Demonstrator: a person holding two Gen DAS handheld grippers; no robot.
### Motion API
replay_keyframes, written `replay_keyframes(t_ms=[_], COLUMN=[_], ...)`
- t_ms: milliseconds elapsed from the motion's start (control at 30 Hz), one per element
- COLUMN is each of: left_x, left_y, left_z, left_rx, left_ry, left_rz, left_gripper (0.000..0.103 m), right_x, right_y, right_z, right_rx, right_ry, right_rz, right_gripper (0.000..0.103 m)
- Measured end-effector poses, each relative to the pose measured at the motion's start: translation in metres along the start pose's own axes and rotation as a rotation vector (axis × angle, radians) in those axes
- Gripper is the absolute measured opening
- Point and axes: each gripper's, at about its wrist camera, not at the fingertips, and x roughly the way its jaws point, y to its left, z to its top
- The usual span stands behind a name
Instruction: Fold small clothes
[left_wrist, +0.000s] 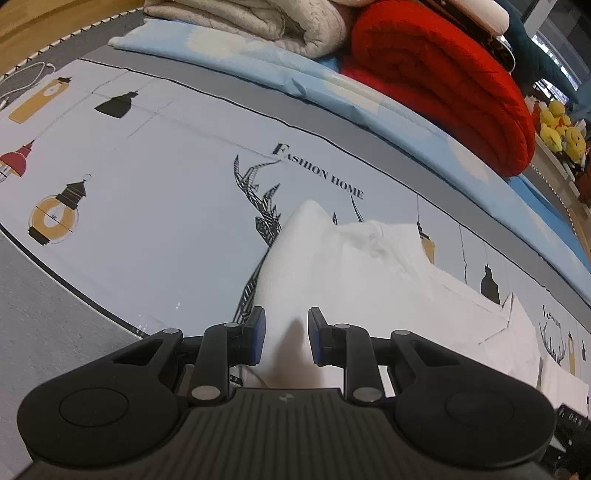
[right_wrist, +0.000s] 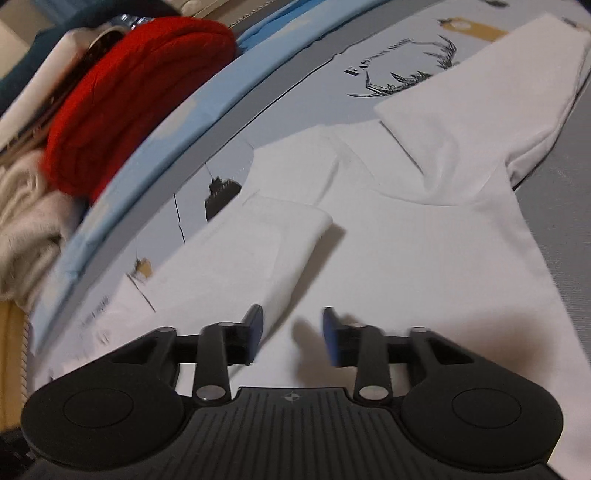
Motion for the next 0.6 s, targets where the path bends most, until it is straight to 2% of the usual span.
replay_keyframes(t_ms=[233, 267, 400, 467, 533, 600], left_x=[0.001, 0.001, 0.001, 0.001, 0.0, -0.001], left_y=[0.002, 0.003, 0.004, 0.003, 0.003, 0.004], left_z=[0.0, 0.001, 0.001, 0.002, 0.003, 0.003], left_rx=[-0.003, -0.003, -0.009, -0.007, -0.006, -0.005], left_ry=[0.004, 0.004, 0.007, 0.004, 0.001, -0.001], left_rz=[-0.006, -0.004, -0.006, -0.009, -0.012, -0.012], left_gripper=[0.027, 0.027, 0.027, 0.027, 0.027, 0.027], right_x=[0.017, 0.02, 0.028, 0.025, 0.005, -0.032], right_y=[-0.007, -0.007, -0.006, -0.004, 0.006, 0.025], right_z=[0.015, 0.016, 0.025, 0.027, 0.027, 0.022], right_rx=[0.069, 0.068, 0.049, 0.041, -0.007, -0.088], right_ry=[0.004, 0.001, -0.004, -0.018, -0.126, -0.306], right_rz=[0.035, 0.04, 0.078, 0.094, 0.09, 0.13], right_gripper=[0.036, 0.033, 0.003, 0.001, 0.0, 0.0])
